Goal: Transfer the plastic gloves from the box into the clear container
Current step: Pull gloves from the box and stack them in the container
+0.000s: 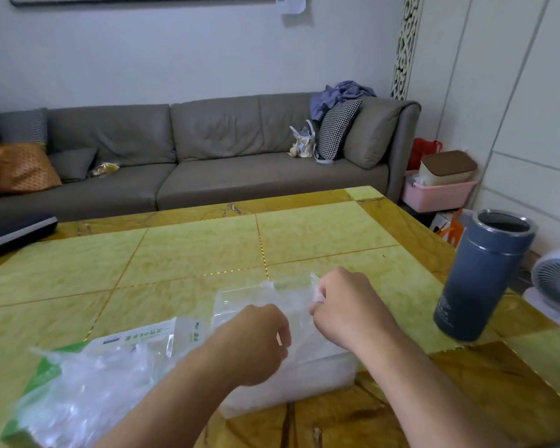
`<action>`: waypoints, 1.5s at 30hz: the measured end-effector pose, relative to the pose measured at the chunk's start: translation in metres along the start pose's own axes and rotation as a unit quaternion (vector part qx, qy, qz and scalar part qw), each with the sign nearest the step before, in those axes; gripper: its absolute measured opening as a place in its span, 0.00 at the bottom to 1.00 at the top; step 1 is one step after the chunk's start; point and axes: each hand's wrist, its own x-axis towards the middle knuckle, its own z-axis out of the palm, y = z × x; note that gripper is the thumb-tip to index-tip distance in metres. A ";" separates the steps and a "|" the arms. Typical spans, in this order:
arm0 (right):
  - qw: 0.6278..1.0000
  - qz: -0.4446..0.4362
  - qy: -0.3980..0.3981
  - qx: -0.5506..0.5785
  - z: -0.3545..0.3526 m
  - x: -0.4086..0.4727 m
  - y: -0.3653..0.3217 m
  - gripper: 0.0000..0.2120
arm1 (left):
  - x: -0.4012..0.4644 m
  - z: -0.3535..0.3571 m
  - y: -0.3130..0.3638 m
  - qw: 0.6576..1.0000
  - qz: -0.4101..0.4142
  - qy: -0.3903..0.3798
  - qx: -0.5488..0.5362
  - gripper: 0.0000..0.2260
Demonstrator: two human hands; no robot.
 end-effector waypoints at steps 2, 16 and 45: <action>1.000 0.001 -0.012 -0.008 0.000 0.001 0.000 0.09 | -0.002 -0.003 0.001 0.992 0.019 0.115 0.047 0.06; 0.988 0.001 -0.021 -0.151 -0.024 -0.020 -0.022 0.12 | 0.014 0.007 -0.003 0.992 -0.039 -0.105 -0.061 0.18; 0.926 0.056 -0.316 -0.199 0.037 0.008 -0.037 0.24 | 0.006 -0.007 0.003 0.982 -0.037 -0.150 0.112 0.23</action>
